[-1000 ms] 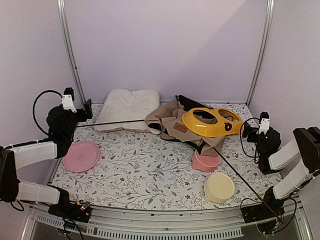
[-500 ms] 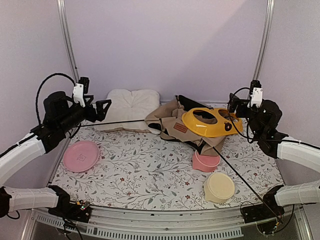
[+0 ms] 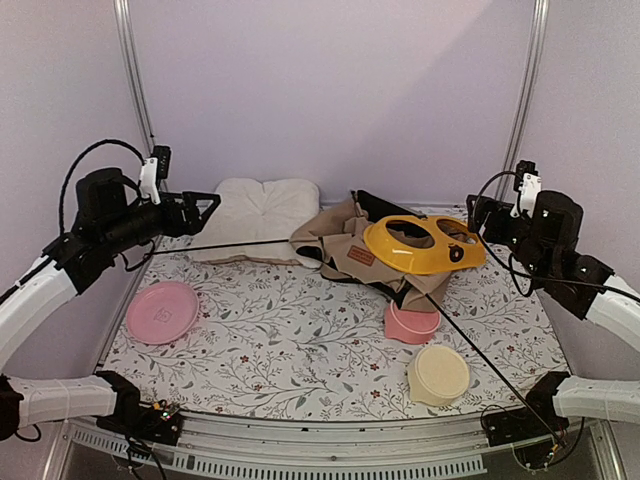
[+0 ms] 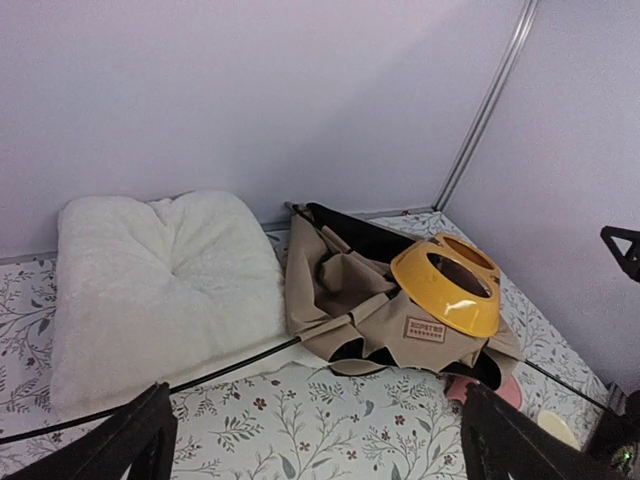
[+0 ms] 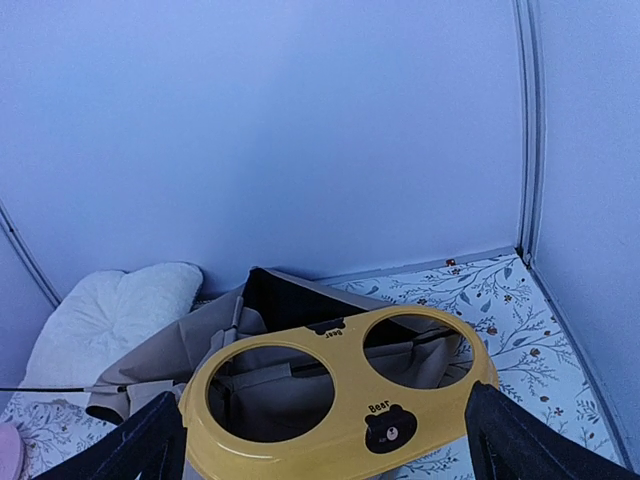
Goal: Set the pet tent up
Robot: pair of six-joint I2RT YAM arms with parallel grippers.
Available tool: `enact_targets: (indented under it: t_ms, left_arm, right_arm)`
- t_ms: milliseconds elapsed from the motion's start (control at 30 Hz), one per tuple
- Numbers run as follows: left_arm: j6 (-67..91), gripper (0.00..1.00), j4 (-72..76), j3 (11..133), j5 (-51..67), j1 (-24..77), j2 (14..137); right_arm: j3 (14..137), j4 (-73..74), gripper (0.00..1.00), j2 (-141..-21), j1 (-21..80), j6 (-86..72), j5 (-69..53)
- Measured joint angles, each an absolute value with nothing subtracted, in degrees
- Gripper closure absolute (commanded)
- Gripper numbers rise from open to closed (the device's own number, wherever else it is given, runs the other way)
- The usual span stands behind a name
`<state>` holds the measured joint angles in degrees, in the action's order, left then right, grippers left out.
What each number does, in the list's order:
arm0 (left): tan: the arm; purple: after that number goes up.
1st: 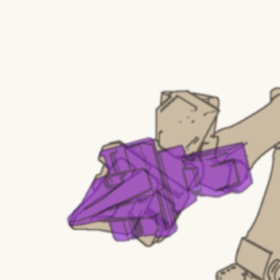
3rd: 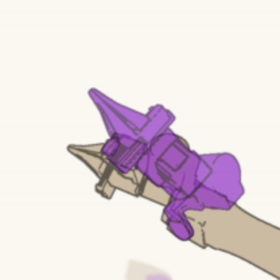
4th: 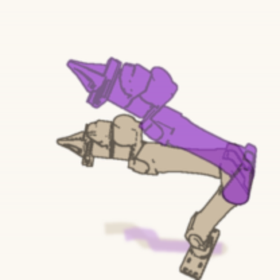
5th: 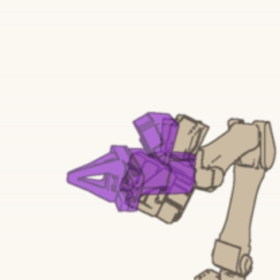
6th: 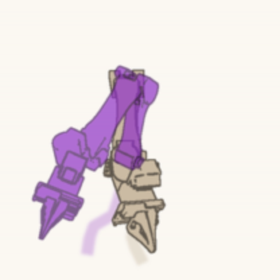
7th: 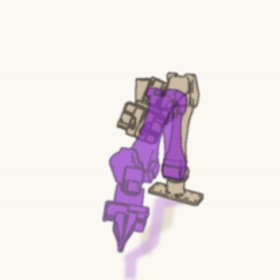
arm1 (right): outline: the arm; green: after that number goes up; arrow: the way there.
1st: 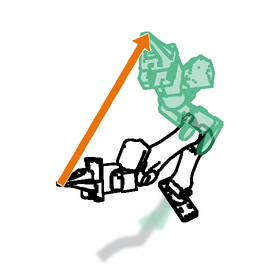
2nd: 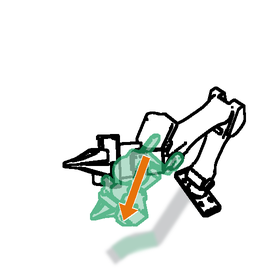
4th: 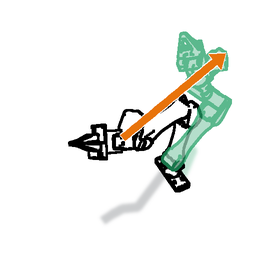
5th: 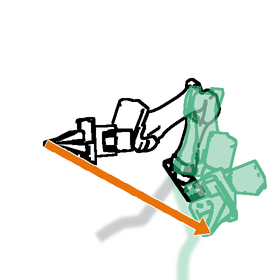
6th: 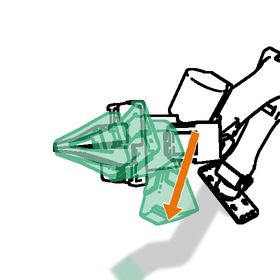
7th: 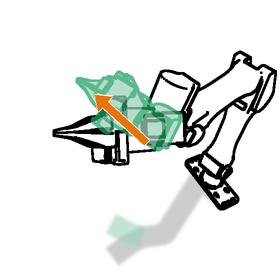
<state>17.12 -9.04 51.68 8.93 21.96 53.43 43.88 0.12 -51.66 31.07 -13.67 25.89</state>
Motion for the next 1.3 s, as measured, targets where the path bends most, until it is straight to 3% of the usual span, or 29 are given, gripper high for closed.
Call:
enact_targets:
  t_ms: [233, 433, 933, 1133, 1300]
  left_arm:
    - [20.0, 0.01, -7.6, 50.3, 19.9, 22.5, 59.8]
    - [23.1, 0.01, -7.7, 50.0, 24.2, 24.4, 64.9]
    - [25.0, 0.01, -5.7, 41.1, 20.0, 28.6, 62.9]
    - [25.1, 0.00, -6.8, 40.3, 19.5, 28.7, 62.9]
    - [25.1, 0.00, -9.0, 41.8, 18.7, 28.8, 62.9]
  right_arm:
    - [44.8, 6.8, 0.01, -50.5, 31.1, -22.4, 23.1]
    - [60.9, 19.6, 0.01, -68.4, 31.2, -30.0, 17.0]
    - [61.3, 18.6, 0.01, -79.4, 32.8, -37.3, 3.0]
    - [74.0, 19.4, 0.01, -91.6, 32.8, -34.7, 2.4]
    - [78.3, 19.6, 0.01, -95.2, 32.6, -34.6, 2.8]
